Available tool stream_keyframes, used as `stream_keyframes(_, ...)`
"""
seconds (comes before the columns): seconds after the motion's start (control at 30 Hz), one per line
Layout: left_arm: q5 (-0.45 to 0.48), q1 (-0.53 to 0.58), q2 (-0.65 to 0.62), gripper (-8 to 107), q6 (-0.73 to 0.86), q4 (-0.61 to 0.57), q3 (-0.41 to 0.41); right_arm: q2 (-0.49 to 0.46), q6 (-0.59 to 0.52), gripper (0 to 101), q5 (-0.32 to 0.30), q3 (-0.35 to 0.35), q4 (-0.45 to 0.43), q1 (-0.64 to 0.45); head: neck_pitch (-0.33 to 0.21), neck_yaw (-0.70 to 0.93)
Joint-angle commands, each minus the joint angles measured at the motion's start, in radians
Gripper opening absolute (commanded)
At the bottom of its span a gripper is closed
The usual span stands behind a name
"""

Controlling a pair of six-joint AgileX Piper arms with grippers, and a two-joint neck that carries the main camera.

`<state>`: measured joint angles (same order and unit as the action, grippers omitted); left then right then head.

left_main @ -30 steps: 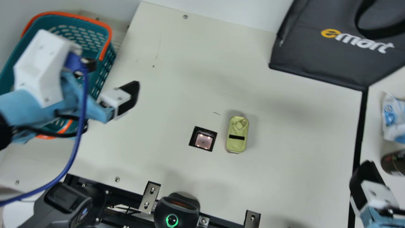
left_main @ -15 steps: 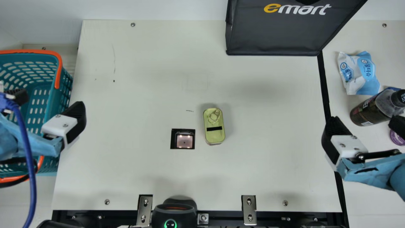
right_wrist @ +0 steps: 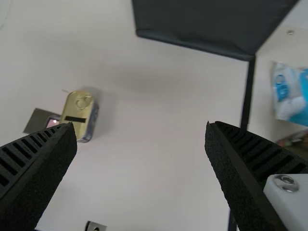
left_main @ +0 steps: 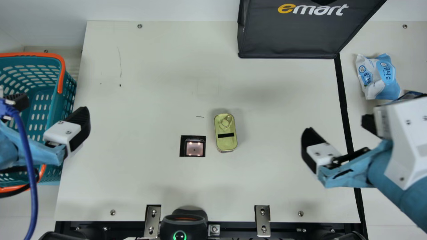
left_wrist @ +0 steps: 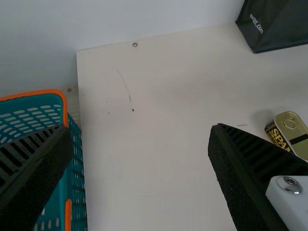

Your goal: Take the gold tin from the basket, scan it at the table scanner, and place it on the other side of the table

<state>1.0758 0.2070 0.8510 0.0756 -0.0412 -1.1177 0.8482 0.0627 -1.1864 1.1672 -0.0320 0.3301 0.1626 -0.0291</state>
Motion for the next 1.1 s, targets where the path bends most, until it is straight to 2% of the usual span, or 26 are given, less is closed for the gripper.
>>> stream_keyframes(0.0, 0.0, 0.0, 0.0, 90, 0.0, 0.0, 0.0, 0.015, -0.003, 95, 0.023, -0.01, 0.019, 0.03, -0.024, 0.002)
stream_keyframes(0.37, 0.0, 0.0, 0.0, 90, 0.0, 0.0, 0.0, 0.143, -0.127, 95, 0.142, -0.075, 0.186, 0.054, -0.024, 0.002)
stream_keyframes(0.57, 0.0, 0.0, 0.0, 90, 0.0, 0.0, 0.0, 0.238, -0.189, 95, 0.195, -0.089, 0.234, 0.068, -0.024, 0.002)
stream_keyframes(0.83, 0.0, 0.0, 0.0, 90, 0.0, 0.0, 0.0, 0.364, -0.165, 95, 0.265, -0.09, 0.199, 0.149, -0.024, 0.002)
stream_keyframes(1.07, 0.0, 0.0, 0.0, 90, 0.0, 0.0, 0.0, 0.478, -0.037, 95, 0.316, -0.072, 0.123, 0.24, -0.024, 0.002)
